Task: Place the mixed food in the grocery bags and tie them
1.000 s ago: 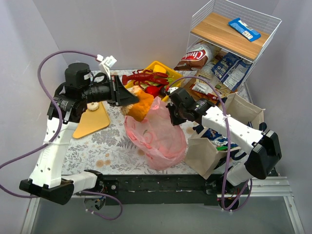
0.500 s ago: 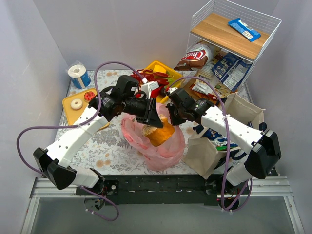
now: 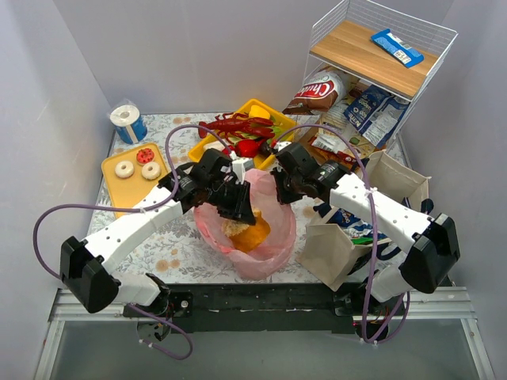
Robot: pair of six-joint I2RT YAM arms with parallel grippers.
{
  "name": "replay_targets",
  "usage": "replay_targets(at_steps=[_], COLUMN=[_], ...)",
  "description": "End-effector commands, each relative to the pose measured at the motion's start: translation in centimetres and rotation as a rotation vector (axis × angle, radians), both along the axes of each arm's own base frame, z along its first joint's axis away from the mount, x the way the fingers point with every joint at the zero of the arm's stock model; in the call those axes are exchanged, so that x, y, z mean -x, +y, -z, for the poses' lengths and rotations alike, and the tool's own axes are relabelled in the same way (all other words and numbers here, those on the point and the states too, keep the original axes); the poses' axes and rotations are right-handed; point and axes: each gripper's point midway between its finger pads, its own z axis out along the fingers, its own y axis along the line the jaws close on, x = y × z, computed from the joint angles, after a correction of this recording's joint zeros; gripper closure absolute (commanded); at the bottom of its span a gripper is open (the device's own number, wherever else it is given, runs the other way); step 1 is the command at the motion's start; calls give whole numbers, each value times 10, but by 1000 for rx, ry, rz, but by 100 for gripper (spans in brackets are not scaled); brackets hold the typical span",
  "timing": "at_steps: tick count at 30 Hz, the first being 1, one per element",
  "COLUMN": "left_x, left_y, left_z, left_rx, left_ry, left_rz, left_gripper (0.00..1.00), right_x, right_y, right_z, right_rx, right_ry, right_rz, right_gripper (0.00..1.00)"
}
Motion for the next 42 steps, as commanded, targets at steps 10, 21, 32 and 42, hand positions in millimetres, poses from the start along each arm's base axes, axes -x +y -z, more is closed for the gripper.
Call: replay_targets(at_steps=[10,21,32,42], left_x=[-89,-103,-113,-109], left_y=[8,44,74,83], left_z=[-65,-106,-21,28], left_rx=[5,-62,-351,-436], left_ry=[-563,-707,-638,-543], left_rz=[-169,-322,-308,-276], left_gripper=[28,2,2,42], right_x=[7,6,7,3], right_y=[-1,4,4,11], right_z=[-18,-13,-13,-12], right_rx=[-58,-65,-72,-73], right_ry=[-27,-16,-14,-22], right_rz=[8,2,-3,-37], right_gripper=[99,99,99,99])
